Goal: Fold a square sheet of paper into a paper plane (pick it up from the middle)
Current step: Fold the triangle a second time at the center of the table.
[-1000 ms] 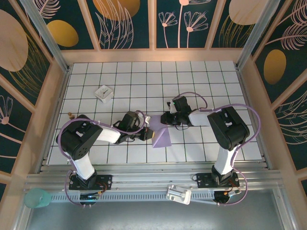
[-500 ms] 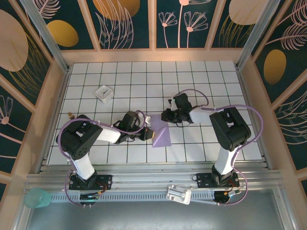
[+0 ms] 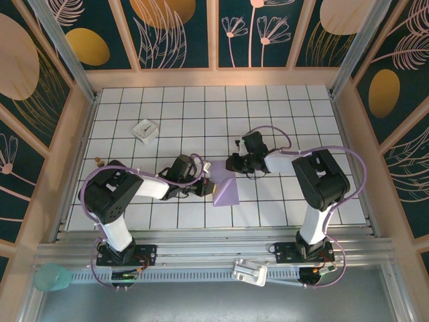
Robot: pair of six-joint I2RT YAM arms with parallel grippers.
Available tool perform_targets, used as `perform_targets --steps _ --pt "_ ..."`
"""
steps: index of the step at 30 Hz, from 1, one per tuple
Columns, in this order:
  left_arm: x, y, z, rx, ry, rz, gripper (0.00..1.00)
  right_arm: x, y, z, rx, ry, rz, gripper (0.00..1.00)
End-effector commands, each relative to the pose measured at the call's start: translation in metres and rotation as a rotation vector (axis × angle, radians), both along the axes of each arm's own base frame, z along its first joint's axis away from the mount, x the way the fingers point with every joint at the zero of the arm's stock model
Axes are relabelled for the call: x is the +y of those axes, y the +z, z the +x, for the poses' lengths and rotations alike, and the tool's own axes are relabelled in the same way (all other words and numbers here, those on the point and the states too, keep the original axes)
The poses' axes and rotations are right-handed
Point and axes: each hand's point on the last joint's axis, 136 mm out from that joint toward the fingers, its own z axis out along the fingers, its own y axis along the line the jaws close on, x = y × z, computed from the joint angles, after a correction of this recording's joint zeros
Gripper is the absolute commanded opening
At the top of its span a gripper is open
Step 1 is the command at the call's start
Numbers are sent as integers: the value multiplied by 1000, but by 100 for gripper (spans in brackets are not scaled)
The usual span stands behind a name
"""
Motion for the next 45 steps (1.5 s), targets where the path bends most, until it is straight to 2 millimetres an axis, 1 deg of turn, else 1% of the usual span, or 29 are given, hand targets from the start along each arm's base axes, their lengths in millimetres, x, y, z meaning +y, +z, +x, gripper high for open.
perform_targets --steps 1,4,7,13,18,23,41,45 --pt "24 -40 -4 73 50 166 0 -7 -19 -9 28 13 -35 18" --pt "28 -44 -6 85 63 192 0 -9 -21 -11 32 9 -37 18" --pt "27 -45 -7 92 59 195 0 -9 -22 -11 32 9 -37 18" --pt "18 -34 -3 86 52 147 0 -10 -25 -12 38 12 -43 17" --pt "8 -18 -1 72 48 78 0 -10 -26 -14 40 13 -44 16" --pt "4 -7 3 51 50 51 0 -11 -27 -14 41 12 -44 16" --pt "-6 9 9 24 25 4 0 -12 -29 -16 47 12 -51 15" --pt "-7 9 10 20 22 9 0 -13 -30 -16 49 10 -53 14"
